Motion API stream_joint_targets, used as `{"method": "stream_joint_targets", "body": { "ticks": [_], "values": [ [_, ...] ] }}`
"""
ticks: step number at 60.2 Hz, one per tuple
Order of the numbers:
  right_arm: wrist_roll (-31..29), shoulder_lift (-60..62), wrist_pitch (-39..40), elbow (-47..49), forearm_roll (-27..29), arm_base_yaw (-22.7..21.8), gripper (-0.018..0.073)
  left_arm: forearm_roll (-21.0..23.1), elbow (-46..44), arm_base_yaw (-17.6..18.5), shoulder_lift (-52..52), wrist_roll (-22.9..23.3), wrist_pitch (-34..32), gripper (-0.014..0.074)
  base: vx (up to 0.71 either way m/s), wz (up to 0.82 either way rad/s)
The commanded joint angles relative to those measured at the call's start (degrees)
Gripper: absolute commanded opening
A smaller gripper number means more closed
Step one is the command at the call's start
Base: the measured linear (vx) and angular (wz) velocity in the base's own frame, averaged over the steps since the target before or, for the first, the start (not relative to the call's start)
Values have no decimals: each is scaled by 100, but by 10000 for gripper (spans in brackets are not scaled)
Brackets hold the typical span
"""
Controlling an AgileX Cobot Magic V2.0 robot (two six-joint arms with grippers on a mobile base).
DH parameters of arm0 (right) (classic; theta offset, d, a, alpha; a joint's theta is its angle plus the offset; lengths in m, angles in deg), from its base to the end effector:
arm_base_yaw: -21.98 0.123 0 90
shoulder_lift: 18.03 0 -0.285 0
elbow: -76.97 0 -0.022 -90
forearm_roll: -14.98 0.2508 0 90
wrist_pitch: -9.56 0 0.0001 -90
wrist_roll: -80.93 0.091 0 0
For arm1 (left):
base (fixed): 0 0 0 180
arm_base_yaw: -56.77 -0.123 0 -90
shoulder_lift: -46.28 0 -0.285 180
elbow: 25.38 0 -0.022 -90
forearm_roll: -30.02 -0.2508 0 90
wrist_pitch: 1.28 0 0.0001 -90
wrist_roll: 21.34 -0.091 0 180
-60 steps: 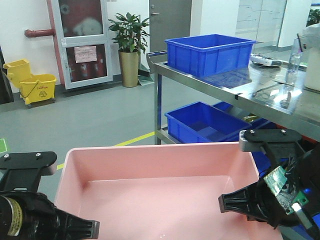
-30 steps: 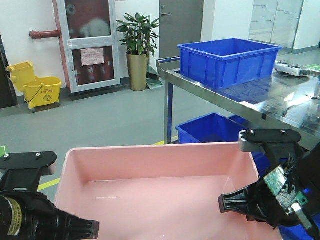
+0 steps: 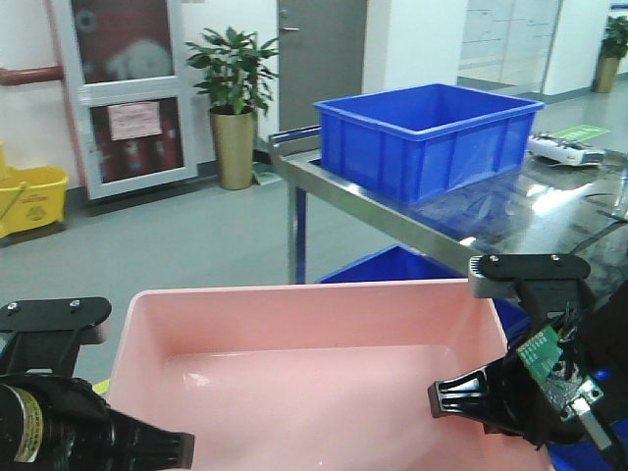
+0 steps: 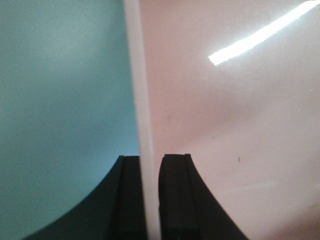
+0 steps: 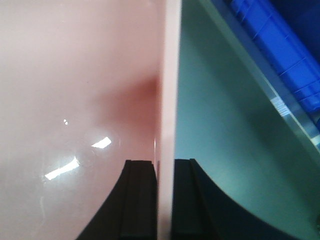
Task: Grab pink bin and stack on right shelf
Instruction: 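Carry the bin with both grippers up to the metal shelf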
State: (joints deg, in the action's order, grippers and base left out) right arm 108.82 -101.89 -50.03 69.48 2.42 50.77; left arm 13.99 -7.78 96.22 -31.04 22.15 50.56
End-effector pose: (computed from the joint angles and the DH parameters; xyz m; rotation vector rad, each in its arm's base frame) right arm 0.2404 0.1126 0.3447 -0.1011 2.5931 0.0695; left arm 0.1973 -0.1367 0.3281 0.0471 2.5243 -0.2401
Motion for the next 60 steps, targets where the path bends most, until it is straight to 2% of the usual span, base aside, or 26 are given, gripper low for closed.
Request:
{"method": "stream_joint_targets", "body": {
  "ticks": [1,60],
  "values": [
    [-40,146,280,171,-268,-13,-9,-95,-168,54,199,-22,-459,4,41,-34],
    [-40,146,279,171,-255,-13,-9,-101,-168,54,199,-22,-459,4,35,-45]
  ]
}}
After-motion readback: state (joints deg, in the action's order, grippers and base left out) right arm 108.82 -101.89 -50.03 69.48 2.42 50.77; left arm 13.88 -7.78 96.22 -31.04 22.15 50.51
